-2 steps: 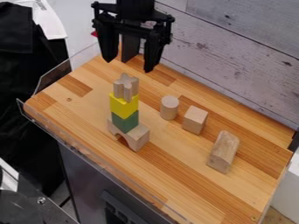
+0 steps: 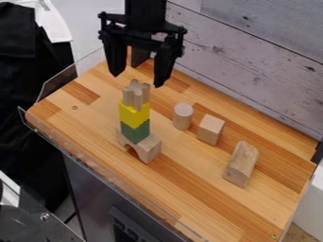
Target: Remove the star from arch and put in the table
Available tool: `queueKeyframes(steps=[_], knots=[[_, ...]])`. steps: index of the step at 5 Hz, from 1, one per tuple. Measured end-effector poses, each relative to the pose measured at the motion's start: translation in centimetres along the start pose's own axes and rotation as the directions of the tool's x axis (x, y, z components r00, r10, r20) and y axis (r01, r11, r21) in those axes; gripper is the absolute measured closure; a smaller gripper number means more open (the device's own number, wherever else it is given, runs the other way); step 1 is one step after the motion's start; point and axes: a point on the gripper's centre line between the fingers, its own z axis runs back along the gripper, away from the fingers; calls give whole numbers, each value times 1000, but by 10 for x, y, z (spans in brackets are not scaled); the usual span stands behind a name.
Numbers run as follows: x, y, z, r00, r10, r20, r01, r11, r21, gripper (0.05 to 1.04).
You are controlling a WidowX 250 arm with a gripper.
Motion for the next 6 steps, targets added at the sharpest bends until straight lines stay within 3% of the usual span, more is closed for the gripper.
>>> queueKeyframes(steps=[3, 5, 6], knots=[[-5, 1, -7, 1000, 10, -20, -9, 1000, 3, 113], [-7, 3, -14, 999, 38, -16, -38, 999, 1, 672], [-6, 3, -14, 999, 45, -12, -45, 999, 0, 691]])
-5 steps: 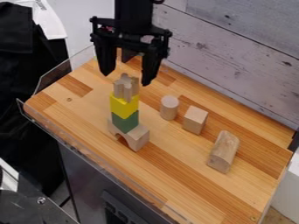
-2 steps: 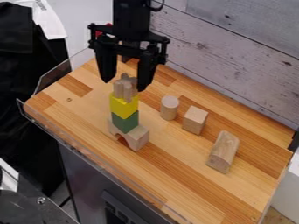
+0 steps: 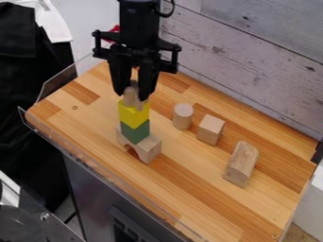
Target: Remove the star from arch and put in the table
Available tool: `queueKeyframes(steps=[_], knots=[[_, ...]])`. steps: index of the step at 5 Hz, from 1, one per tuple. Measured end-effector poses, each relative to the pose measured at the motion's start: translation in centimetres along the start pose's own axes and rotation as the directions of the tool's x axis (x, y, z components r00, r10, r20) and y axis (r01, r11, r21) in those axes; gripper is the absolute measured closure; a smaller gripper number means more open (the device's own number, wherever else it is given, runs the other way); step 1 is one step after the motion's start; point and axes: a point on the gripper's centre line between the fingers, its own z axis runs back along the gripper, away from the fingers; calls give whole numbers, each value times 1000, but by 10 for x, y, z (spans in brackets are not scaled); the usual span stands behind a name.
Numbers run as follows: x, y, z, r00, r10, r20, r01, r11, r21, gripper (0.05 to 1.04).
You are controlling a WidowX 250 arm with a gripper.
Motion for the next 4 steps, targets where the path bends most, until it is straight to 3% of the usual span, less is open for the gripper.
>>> queueKeyframes(steps=[1, 2, 3, 4], knots=[[1, 0, 11, 1000, 10, 27, -10, 1000, 9, 691], [25, -4, 51, 989, -9, 147, 7, 1000, 14, 691], [47, -7, 66, 984, -33, 176, 30, 999, 18, 691], [60, -8, 50, 989, -52, 142, 53, 999, -6, 691]])
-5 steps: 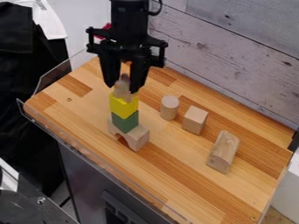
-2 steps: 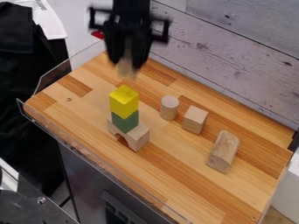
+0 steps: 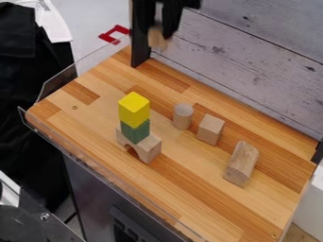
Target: Remove the star from arch and put in the table
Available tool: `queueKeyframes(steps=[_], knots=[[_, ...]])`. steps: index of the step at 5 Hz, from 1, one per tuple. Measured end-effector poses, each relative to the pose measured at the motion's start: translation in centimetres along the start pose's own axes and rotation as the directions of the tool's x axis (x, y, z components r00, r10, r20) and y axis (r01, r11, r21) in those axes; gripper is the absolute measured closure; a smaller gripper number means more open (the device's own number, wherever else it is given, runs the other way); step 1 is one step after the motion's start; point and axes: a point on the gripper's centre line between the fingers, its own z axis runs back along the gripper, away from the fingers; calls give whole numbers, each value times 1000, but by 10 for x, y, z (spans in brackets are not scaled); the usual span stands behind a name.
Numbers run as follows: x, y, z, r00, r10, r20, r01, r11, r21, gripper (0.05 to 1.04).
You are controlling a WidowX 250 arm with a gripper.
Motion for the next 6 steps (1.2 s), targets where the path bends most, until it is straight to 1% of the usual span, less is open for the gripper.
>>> queueKeyframes(steps=[1, 3, 5, 6], knots=[[5, 7, -22, 1000, -7, -28, 7, 1000, 7, 691], [14, 8, -67, 994, -40, -100, 38, 999, -26, 691], [21, 18, -94, 990, -42, -135, 40, 999, -22, 691], [20, 24, -107, 989, -39, -145, 36, 999, -17, 691]])
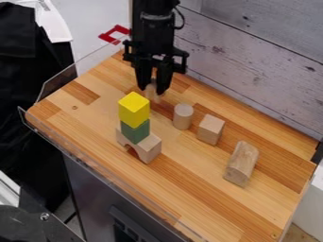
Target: Remove the star from arch and put in the table
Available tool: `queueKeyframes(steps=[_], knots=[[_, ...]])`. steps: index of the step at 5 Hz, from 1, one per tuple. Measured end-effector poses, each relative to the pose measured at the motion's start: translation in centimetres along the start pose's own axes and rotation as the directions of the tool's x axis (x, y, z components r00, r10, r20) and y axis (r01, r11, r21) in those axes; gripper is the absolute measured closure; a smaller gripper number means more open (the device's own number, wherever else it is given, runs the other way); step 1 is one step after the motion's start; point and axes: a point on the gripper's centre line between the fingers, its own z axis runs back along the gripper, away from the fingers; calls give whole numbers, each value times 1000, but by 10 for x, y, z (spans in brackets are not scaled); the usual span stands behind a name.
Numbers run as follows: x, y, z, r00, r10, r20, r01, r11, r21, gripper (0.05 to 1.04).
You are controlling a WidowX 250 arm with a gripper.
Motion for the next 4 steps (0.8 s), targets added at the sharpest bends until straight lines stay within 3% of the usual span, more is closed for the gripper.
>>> queueKeyframes(steps=[2, 4], knots=[[2, 4, -11, 1000, -4, -12, 4, 1000, 11, 691], [0, -2, -12, 1000, -15, -20, 14, 999, -33, 641]])
